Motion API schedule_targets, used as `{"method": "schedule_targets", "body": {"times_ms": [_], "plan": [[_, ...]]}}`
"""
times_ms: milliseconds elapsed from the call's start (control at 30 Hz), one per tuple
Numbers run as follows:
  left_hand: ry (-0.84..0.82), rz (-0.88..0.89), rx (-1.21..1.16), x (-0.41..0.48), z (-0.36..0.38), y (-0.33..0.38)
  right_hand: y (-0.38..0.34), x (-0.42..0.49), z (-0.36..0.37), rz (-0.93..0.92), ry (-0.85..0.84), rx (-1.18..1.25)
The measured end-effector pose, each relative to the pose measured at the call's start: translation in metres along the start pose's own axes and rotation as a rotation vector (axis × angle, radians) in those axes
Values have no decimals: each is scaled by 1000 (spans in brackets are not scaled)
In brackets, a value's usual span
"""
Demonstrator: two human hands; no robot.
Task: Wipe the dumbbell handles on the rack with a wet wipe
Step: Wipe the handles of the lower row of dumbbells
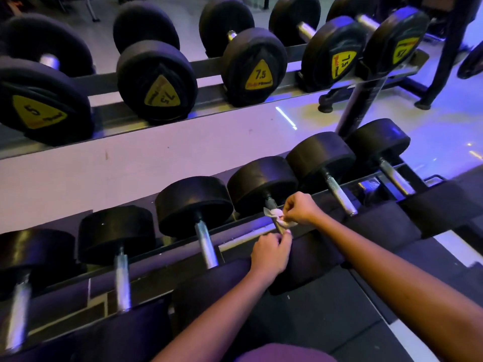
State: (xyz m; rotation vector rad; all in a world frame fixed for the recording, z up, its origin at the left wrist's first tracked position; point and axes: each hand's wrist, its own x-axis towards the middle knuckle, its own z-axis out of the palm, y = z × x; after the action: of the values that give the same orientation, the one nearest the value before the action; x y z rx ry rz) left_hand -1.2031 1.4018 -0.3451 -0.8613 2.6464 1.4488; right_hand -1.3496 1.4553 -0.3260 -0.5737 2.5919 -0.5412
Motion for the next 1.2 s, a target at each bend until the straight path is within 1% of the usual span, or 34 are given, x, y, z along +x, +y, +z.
{"method": "schedule_targets", "body": {"times_ms": [200,367,433,500,600,667,767,867,933,1000,1033,1200], "plan": [[6,11,23,7,3,-3,-5,-9,2,-56,-37,-168],[20,14,35,7,4,-5,5,-13,-2,-58,-185,-216],[30,2,35,6,2,-1,10,-9,-4,-85,-199,-186],[53,-30,14,2,2,2,9,1,-7,-120,-135,-97],[98,-169,-25,-3,4,10,2,16,-7,-153,2,44],[139,-251,-2,-2,11,20,-2,24,-5,-154,25,94],[200,-334,123,6,24,40,0,30,-6,-168,-30,106],[338,-434,188,9,33,52,13,27,-8,-200,-156,67],[395,-448,170,8,36,53,26,23,-7,-209,-223,47],[415,-444,154,7,35,53,33,21,-5,-202,-243,71],[418,-445,155,6,35,54,33,21,-5,-199,-229,103],[385,-435,175,7,35,51,13,25,-9,-169,-56,256]]}}
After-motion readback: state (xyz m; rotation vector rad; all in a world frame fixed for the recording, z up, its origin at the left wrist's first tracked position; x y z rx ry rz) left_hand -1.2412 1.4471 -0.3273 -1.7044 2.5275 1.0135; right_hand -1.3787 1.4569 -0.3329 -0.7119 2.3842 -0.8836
